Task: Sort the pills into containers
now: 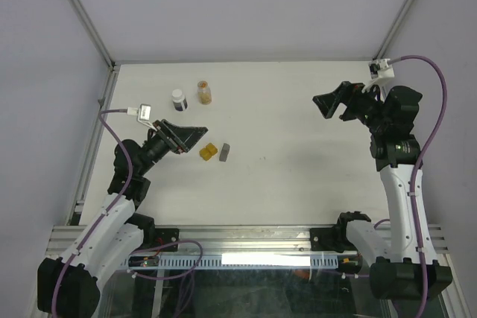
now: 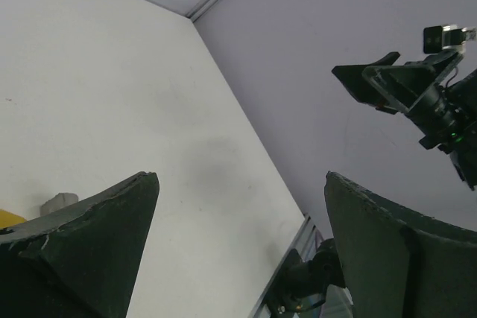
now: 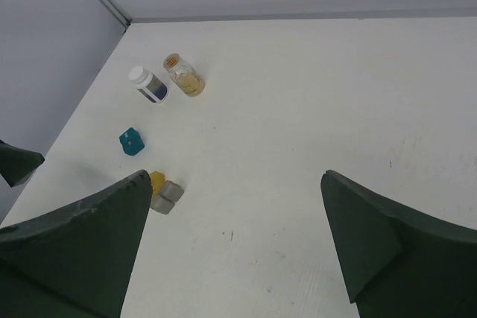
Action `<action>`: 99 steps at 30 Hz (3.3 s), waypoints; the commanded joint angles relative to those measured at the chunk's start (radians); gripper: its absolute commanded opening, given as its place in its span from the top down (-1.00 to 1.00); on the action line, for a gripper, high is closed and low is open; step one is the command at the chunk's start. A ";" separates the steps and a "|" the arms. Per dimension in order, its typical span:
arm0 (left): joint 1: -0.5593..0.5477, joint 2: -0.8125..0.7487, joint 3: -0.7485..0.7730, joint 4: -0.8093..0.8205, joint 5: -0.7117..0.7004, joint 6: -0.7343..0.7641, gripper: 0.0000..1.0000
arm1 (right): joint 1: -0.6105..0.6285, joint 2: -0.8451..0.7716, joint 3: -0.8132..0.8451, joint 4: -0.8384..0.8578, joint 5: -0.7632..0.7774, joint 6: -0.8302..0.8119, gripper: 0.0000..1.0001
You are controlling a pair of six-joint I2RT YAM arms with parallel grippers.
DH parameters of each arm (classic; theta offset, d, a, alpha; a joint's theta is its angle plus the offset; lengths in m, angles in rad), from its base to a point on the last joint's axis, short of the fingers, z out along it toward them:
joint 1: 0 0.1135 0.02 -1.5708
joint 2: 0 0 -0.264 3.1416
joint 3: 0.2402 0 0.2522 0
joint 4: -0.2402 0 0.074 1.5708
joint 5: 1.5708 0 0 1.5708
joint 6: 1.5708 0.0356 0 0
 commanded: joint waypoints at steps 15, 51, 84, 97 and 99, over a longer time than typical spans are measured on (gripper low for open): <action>-0.383 0.093 0.165 -0.378 -0.434 0.312 -0.82 | -0.005 0.048 -0.113 0.084 -0.402 -0.239 -1.00; -0.554 0.785 0.487 -0.629 -0.890 0.436 -0.19 | 0.053 0.144 -0.210 0.035 -0.503 -0.350 -1.00; -0.695 0.747 0.440 -0.351 -0.652 0.945 1.00 | 0.124 0.246 -0.246 0.098 -0.655 -0.267 -0.97; -0.833 0.555 0.139 0.268 -0.451 1.625 1.00 | 0.196 0.289 -0.263 0.158 -0.703 -0.156 -0.96; -0.836 0.566 0.156 0.258 -0.459 1.652 1.00 | 0.216 0.293 -0.263 0.165 -0.712 -0.138 -0.96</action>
